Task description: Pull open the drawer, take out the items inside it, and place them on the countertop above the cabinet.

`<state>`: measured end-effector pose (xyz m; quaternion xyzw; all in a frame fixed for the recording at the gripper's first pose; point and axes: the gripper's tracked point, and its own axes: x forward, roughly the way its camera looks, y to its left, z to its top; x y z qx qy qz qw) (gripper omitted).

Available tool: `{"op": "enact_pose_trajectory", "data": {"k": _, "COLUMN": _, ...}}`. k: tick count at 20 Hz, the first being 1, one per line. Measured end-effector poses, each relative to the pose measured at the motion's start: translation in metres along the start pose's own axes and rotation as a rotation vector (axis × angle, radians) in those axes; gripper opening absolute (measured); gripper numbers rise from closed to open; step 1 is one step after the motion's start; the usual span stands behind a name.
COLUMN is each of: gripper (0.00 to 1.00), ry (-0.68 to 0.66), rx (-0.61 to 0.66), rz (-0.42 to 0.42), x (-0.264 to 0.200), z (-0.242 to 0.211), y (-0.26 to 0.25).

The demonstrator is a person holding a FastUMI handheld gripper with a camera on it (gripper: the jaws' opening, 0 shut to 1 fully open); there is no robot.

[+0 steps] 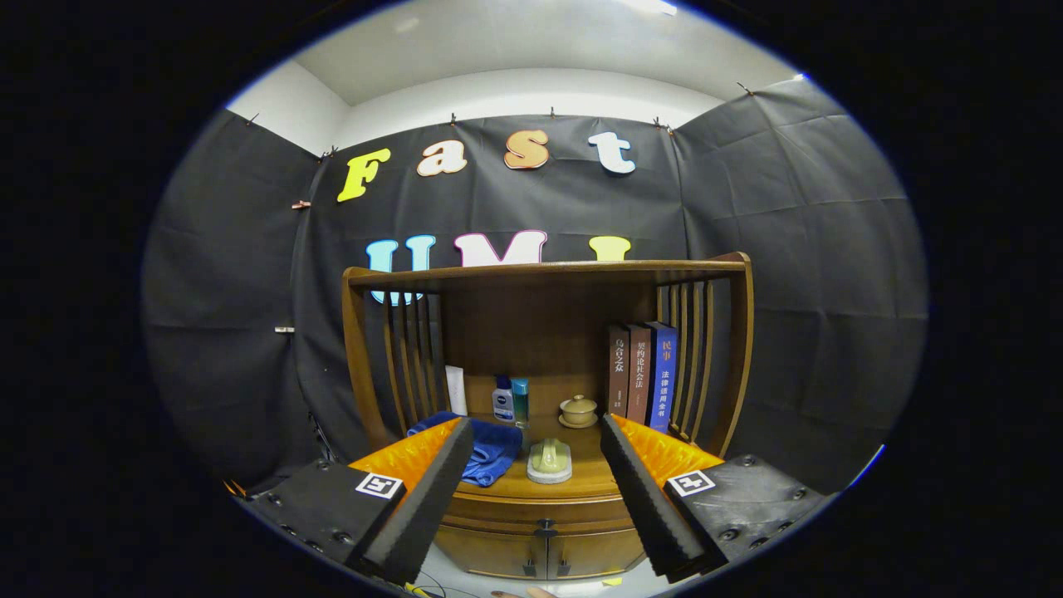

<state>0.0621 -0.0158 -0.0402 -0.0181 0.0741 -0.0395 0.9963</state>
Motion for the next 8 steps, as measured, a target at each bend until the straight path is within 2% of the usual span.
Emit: {"op": "enact_pose_trajectory", "data": {"k": 8, "gripper": 1.0, "ry": 0.003, "rx": -0.004, "rz": 0.001, "x": 0.0011, "z": -0.0019, "y": -0.0012}}
